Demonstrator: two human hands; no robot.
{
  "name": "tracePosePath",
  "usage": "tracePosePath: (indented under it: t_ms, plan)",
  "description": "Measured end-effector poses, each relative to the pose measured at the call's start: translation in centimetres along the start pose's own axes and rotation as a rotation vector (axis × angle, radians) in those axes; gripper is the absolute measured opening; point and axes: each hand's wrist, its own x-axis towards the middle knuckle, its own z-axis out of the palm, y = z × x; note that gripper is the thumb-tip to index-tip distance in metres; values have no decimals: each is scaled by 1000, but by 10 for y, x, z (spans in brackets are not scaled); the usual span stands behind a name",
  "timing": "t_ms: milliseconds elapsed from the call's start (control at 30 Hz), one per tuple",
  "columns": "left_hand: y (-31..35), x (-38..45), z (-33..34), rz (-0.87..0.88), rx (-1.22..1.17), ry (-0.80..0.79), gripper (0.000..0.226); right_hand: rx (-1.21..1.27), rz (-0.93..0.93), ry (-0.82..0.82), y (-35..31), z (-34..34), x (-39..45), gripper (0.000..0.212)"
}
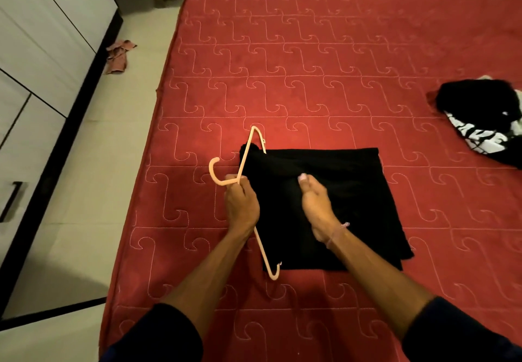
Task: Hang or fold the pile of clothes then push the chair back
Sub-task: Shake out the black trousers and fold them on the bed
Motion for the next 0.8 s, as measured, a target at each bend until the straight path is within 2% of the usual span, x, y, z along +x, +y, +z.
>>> tracePosePath:
  t_ms: [67,133,167,267,367,500,567,800]
  plan:
    - [-1,1,2,-14,45,39,17,166,112,220,2,-21,10,39]
    - [-6,2,2,-51,60,52,24,123,251,410,10,-50,19,39]
    - [-8,1,2,-58,65,41,28,13,277,410,11,-60,19,36]
    - [-12,-2,5,-70,74,19,30,-248,194,267,10,-78,17,38]
    - [-8,-3,7,-108,80,43,30,-346,152,138,3,-84,19,52]
    - [-4,-5,6,-124,90,121,30,-448,24,50,0,-83,17,39]
    - [-4,-7,8,-125,81,154,35,-494,-20,60,6,-85,15,35]
    - [17,-19,23,49,158,187,35,-683,-177,295,15,-128,10,26]
